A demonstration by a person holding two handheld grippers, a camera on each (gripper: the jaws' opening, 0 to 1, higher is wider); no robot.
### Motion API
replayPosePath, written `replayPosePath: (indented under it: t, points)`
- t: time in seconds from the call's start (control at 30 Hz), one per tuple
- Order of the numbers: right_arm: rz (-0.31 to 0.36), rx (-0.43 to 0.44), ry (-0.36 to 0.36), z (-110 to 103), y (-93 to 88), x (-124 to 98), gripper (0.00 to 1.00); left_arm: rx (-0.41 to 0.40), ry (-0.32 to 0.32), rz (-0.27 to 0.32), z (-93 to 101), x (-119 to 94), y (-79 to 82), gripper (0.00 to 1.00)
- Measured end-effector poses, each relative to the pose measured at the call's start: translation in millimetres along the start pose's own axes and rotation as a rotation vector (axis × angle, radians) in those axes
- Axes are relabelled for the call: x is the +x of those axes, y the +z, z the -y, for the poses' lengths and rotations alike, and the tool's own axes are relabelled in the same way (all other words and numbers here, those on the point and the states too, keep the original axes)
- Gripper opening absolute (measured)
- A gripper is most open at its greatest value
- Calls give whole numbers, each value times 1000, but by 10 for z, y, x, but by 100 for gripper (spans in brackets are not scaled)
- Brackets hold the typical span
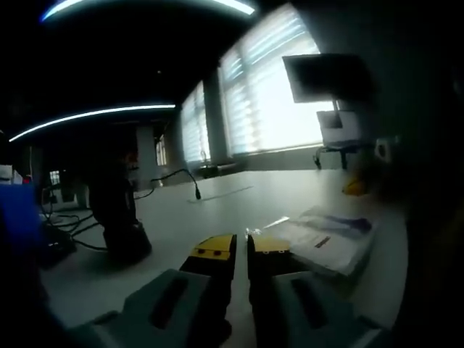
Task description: Clip sheet goods on table flip sheet goods clip sheet goods scan sheet goods put sheet goods back to table
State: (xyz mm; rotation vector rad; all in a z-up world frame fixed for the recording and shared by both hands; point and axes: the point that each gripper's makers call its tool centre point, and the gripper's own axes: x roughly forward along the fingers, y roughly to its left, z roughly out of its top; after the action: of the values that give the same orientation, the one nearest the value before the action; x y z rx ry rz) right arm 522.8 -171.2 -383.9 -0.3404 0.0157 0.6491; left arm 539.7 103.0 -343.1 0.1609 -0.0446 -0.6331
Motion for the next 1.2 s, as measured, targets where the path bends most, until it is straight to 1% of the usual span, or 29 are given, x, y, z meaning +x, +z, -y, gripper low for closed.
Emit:
replayPosePath:
  t: [0.1,0.2,0.23,0.27,0.3,0.33,0.43,0.5,0.57,0.6,0.7,0.73,0.8,0.87,0.93,1.03,1.1,1.2]
  points:
    - [1,0,-1,3,3,-2,0,18,-1,-7,-8,28,35,0]
    - [2,-2,-1,2,5,-5,0,3,3,-20,-34,40,38,0]
    - [2,-3,0,1,5,-5,0,-20,14,-37,-51,43,18,0]
    - [2,-4,0,2,4,-5,0,-53,31,-76,-74,40,-36,0]
    - [1,-4,0,3,3,-5,0,-67,34,-98,-82,48,-58,0]
    - [1,-4,-1,5,1,-5,0,-71,30,-94,-86,63,-43,0]
    - [2,-5,-1,7,3,-7,0,-103,11,-110,-41,90,-28,0]
    - [0,-7,-5,14,2,-7,0,-136,-19,-124,25,114,-31,0]
    - [-1,-9,-7,18,0,-8,0,-160,-26,-142,47,137,-51,0]
    - [0,-8,-6,19,1,-9,0,-199,-41,-166,78,150,-92,0]
    - [0,-9,-8,25,1,-12,0,-297,-63,-195,113,179,-143,0]
    - [-1,-9,-7,25,0,-12,0,-303,-79,-205,123,189,-160,0]
    - [-4,-6,-9,41,-11,-9,0,-366,-88,-233,124,197,-195,0]
    - [-5,-2,-10,57,-20,-7,0,-363,-90,-230,98,212,-184,0]
    - [-5,0,-9,55,-22,-6,0,-366,-96,-244,118,221,-192,0]
    - [-6,0,-8,58,-27,-7,0,-398,-123,-265,200,229,-191,0]
    - [-4,1,-6,60,-25,-6,0,-404,-130,-268,228,238,-184,0]
    - [-4,0,-5,70,-31,-2,0,-438,-142,-289,271,250,-213,0]
